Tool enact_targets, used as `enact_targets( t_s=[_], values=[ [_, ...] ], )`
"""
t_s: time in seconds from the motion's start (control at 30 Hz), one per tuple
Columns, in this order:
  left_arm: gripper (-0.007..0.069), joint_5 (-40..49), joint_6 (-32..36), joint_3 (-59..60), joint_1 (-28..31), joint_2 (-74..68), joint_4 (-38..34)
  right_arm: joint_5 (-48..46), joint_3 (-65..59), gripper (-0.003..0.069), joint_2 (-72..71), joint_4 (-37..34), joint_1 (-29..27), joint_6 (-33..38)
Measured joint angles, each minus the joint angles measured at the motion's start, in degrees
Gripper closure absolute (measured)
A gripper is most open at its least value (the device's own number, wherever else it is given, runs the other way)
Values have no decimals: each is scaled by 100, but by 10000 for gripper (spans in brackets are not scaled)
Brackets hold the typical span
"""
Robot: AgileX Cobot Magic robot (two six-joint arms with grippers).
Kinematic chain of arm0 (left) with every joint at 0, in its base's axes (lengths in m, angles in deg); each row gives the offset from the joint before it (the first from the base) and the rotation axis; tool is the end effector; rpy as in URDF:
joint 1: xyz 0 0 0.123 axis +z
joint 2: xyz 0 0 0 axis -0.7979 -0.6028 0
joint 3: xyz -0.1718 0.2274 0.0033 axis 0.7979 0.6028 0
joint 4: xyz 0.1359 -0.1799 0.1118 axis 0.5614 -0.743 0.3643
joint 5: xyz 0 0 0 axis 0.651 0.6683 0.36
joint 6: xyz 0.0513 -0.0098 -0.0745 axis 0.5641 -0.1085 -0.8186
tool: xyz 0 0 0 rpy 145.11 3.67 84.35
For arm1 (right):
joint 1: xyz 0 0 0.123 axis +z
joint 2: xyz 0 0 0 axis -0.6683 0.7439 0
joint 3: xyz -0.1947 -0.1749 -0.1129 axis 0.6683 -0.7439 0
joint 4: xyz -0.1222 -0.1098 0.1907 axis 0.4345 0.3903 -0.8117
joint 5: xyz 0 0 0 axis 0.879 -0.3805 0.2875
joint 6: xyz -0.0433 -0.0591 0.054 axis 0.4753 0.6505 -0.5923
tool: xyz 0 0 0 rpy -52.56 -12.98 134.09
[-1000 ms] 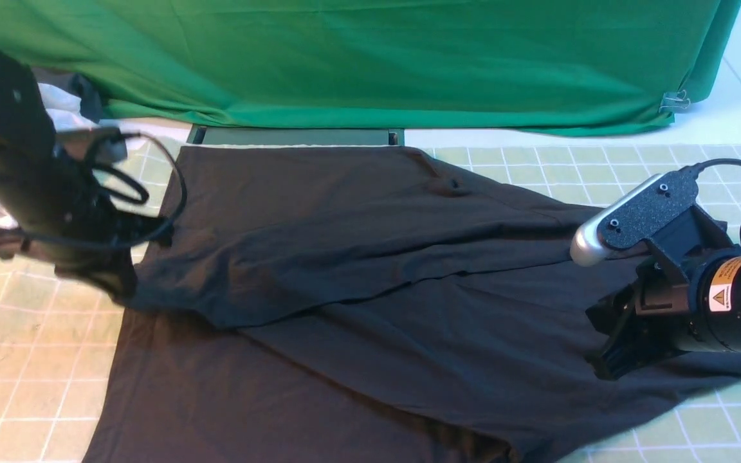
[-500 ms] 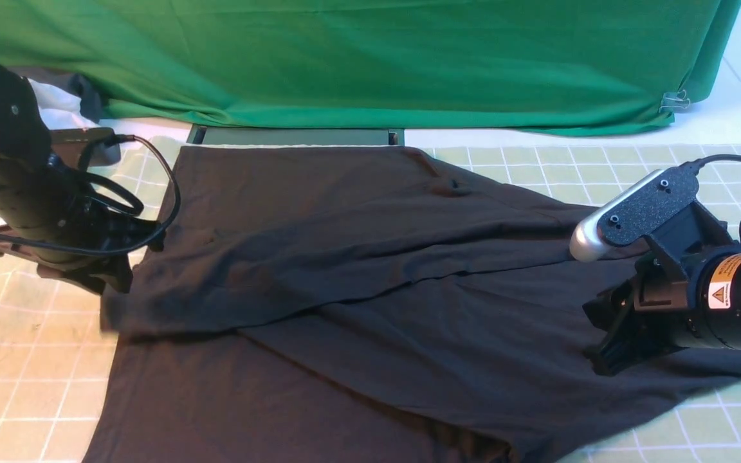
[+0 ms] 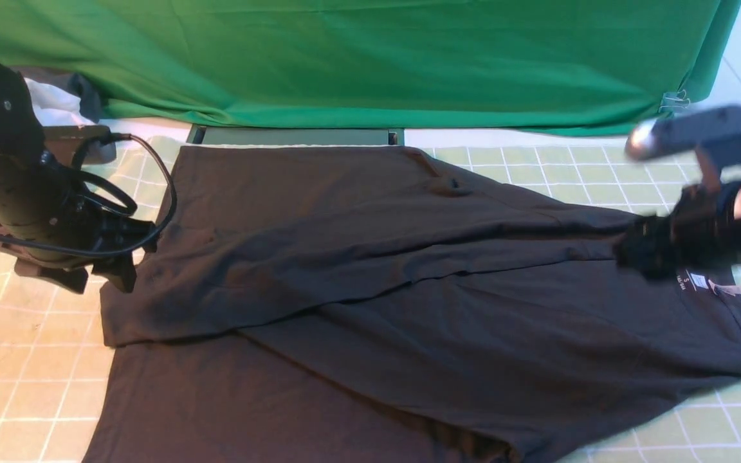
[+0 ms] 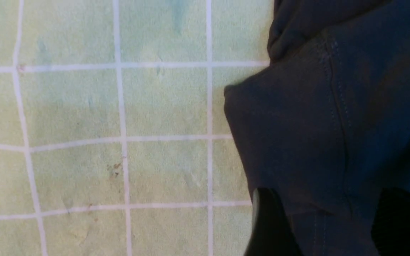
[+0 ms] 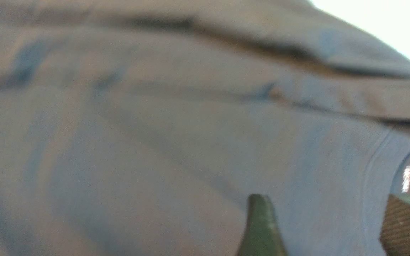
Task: Fold a long-sleeved shirt over a green coffee tablecloth.
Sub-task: 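Fold the left side of the dark shirt inward over its body with the left gripper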
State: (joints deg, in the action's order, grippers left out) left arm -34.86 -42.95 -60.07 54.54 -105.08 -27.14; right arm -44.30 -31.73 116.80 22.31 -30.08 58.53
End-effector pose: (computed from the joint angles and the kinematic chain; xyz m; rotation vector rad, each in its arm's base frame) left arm 0.3423 0.0043 0.2300 -0.0528 2.8433 -0.0808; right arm 0.3108 0.0701 0.2639 -0.2530 2.3861 0.1664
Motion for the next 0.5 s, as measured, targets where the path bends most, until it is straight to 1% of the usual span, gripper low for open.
enact_targets(
  t_s=[0.07,0.13,0.2,0.33,0.5],
  values=[
    [278,-109,0,0,0,0,-6,0,271,164,389,-238,-214,0],
    [278,-173,0,0,0,0,-12,5,477,165,703,-451,-334,-6],
    [278,-202,0,0,0,0,-12,17,730,183,1136,-608,-487,-6],
    [278,-221,0,0,0,0,-12,32,1075,220,1900,-694,-672,4],
    [278,-221,0,0,0,0,-37,-132,1494,235,2538,-708,-776,17]
  ],
)
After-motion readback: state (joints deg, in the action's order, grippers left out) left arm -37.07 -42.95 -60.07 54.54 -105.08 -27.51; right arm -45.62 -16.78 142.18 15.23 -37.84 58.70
